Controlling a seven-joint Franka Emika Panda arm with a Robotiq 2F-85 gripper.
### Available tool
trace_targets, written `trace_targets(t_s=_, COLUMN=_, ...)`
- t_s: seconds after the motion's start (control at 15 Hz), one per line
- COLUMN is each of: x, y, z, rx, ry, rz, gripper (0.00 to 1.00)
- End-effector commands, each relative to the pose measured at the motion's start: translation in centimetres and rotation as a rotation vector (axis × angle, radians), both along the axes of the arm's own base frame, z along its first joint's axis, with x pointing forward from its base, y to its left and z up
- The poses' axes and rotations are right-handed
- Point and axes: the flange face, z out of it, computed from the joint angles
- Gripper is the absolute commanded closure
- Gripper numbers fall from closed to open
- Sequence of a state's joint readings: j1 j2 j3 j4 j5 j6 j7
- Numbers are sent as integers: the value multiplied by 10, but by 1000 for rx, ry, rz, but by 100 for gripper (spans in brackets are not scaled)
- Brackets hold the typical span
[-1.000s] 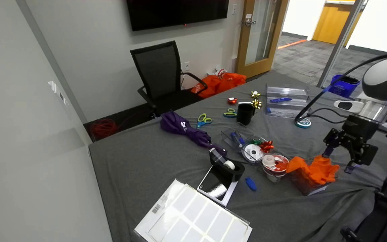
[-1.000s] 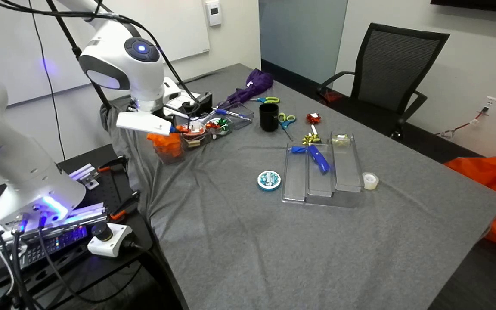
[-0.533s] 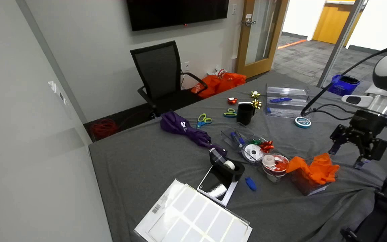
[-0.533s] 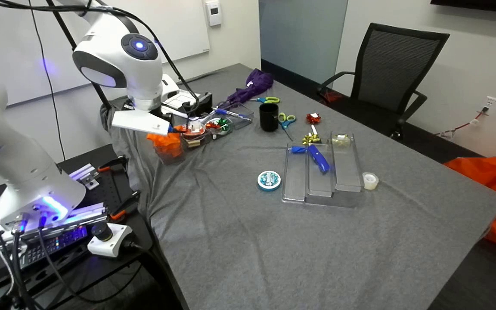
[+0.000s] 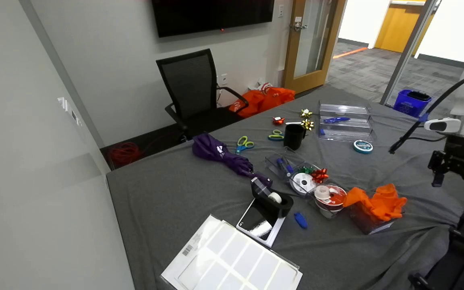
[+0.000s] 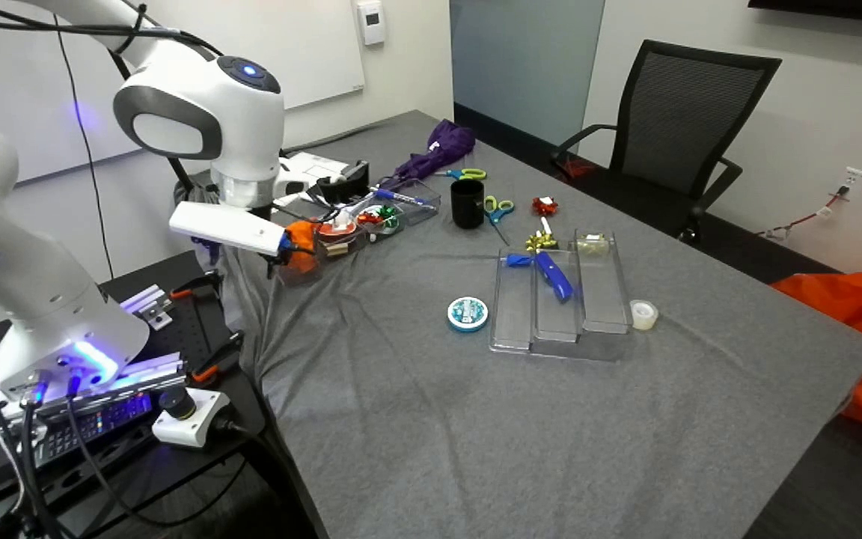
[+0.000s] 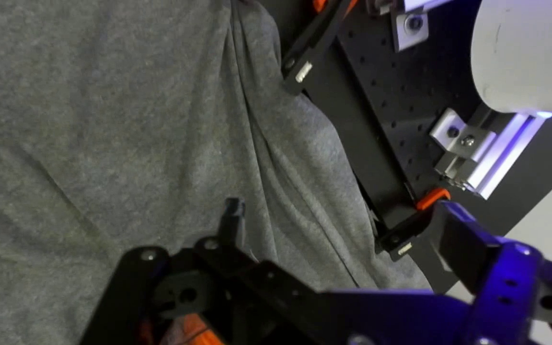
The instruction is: Pick up the orange tissue from the clear container on the right of the table and put it into the clear square container at the bottom of the table
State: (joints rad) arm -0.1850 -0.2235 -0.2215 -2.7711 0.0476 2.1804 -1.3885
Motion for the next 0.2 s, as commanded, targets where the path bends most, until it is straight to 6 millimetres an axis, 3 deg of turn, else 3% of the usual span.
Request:
trace_targets(t_s=0.0, x=-6, y=-14, z=13, rx=-48, ry=-25, rz=-19, gripper=0)
trace_targets(t_s=0.13, x=-6, y=-16, z=19, rx=-60, ry=-46, rz=-37, gripper=0)
